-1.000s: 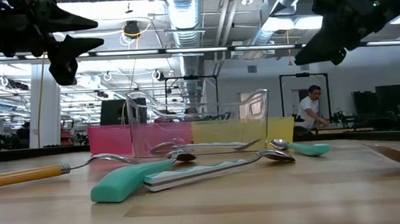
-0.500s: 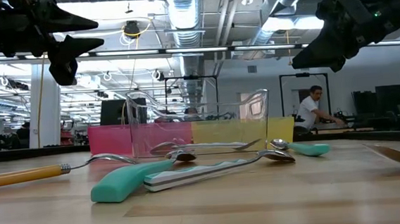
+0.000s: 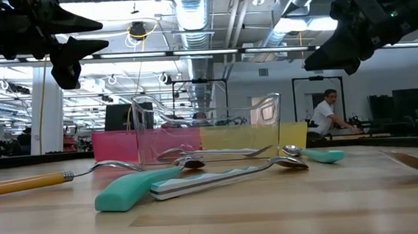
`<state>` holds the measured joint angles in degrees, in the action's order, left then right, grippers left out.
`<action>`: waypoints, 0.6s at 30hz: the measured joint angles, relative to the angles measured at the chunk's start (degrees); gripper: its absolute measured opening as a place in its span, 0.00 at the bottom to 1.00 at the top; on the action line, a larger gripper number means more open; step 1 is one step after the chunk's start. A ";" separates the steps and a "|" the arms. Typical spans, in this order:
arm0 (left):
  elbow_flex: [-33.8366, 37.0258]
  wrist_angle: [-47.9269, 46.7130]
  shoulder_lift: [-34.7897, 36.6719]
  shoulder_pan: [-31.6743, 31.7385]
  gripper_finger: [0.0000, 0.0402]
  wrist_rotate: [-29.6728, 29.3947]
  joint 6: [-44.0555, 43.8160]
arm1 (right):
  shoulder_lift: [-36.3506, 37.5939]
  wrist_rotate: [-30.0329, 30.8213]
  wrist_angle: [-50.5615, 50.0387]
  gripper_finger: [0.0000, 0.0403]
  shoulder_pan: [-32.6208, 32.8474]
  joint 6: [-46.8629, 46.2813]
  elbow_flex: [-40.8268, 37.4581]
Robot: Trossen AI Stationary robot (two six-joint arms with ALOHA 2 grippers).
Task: Sort silverware by color (type)
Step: Put the light green spoon into the red bin
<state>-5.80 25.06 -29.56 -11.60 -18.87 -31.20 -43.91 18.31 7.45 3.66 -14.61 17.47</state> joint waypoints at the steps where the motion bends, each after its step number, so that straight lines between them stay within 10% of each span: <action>1: 0.00 0.00 0.00 0.02 0.32 0.00 0.00 | 0.01 0.00 0.20 0.28 0.00 0.00 0.00; 18: 0.00 0.00 0.00 0.00 0.32 0.00 -0.09 | -0.01 0.00 0.72 0.28 0.00 0.00 0.00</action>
<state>-5.80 25.06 -29.56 -11.59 -18.87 -31.29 -43.92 18.31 8.16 3.66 -14.61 17.47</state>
